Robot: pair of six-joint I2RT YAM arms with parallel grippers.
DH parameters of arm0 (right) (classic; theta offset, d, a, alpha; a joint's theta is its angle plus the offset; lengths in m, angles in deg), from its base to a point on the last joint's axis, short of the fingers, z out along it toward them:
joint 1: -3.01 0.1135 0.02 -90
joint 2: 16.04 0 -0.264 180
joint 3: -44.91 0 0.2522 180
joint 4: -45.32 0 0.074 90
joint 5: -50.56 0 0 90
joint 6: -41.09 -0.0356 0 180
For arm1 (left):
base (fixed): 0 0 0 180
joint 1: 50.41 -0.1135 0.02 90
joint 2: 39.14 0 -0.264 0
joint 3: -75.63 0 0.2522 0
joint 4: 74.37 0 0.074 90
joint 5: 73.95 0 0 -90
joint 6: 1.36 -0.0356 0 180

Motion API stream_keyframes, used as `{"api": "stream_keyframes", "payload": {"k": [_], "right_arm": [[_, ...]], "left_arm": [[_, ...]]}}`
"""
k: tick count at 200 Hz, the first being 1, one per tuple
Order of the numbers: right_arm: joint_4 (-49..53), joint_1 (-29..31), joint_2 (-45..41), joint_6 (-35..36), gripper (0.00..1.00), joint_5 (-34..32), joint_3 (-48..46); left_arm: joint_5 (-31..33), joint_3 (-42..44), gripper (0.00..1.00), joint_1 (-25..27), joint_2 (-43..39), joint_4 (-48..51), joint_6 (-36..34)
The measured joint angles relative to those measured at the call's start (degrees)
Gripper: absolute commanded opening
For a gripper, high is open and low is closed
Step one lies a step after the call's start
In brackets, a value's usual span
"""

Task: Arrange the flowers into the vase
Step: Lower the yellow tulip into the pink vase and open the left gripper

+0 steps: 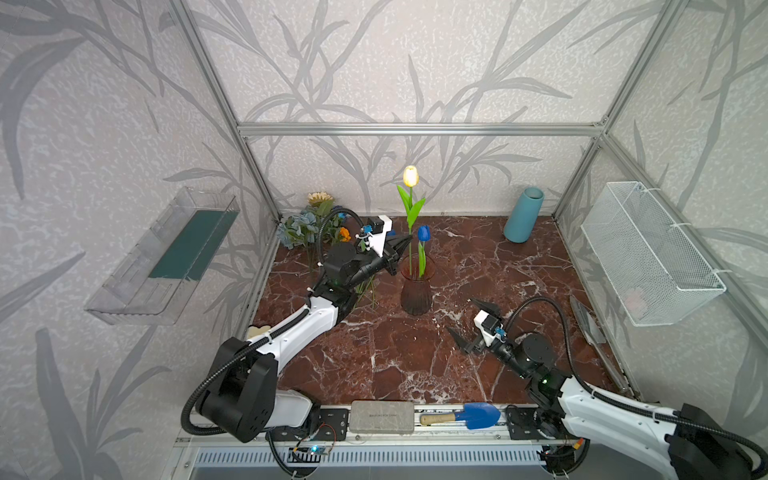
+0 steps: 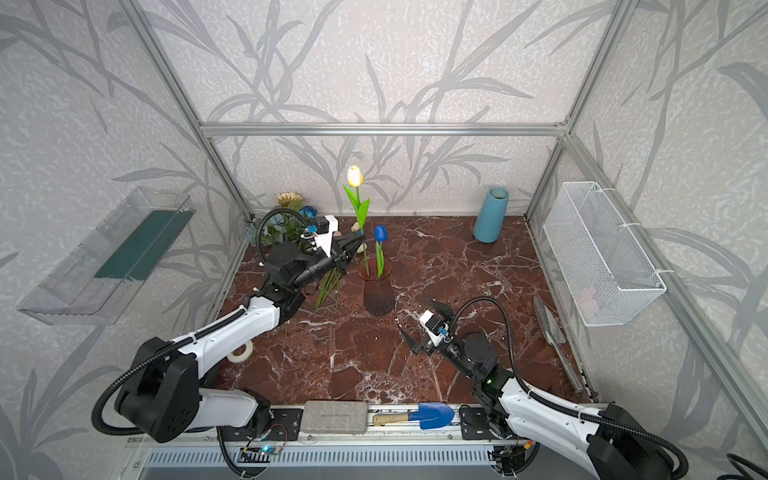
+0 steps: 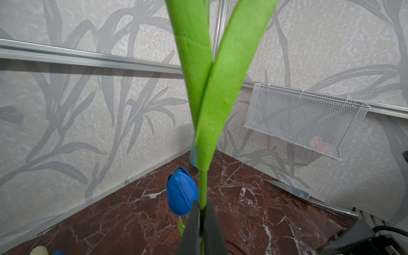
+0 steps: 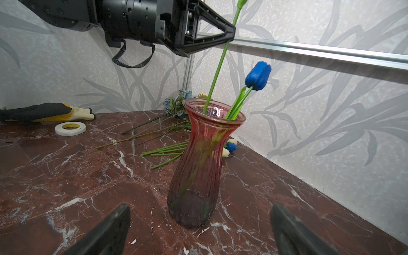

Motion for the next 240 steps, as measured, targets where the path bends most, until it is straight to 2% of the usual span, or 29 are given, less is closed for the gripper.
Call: {"api": "stream_keyframes", "payload": {"k": [29,65,82,101,148,172,206,227,240], "right_arm": [[0.0,0.0,0.0,0.1,0.99,0.1,0.0],[-0.2,0.0,1.8,0.4,0.99,0.0,0.0],[-0.2,0.0,2.6,0.4,0.99,-0.1,0.0],[-0.2,0.0,2.9,0.4,0.99,0.0,0.0],[-0.3,0.0,3.0,0.5,0.99,-0.1,0.0],[-1.3,0.0,4.5,0.6,0.99,-0.1,0.0],[-1.8,0.0,5.6,0.8,0.99,0.1,0.0],[-2.0,0.0,5.5,0.9,1.00,0.0,0.0],[-2.2,0.0,5.4,1.0,1.00,-0.1,0.0]], "left_arm": [[0.0,1.6,0.01,0.2,0.2,-0.8,-0.7],[-0.3,3.6,0.10,0.7,0.3,-1.4,-1.7],[-0.5,4.3,0.10,0.8,0.4,-1.1,-2.1],[-0.5,4.5,0.21,0.8,0.4,-0.7,-3.1],[1.1,4.4,0.23,0.8,-1.4,7.8,-7.0],[3.6,4.4,0.32,0.8,-3.4,11.4,-9.0],[9.8,4.4,0.33,0.7,-7.3,14.5,-11.4],[14.6,4.7,0.42,-0.3,-10.3,15.8,-13.2],[17.5,4.7,0.43,-2.1,-11.0,16.1,-13.1]]}}
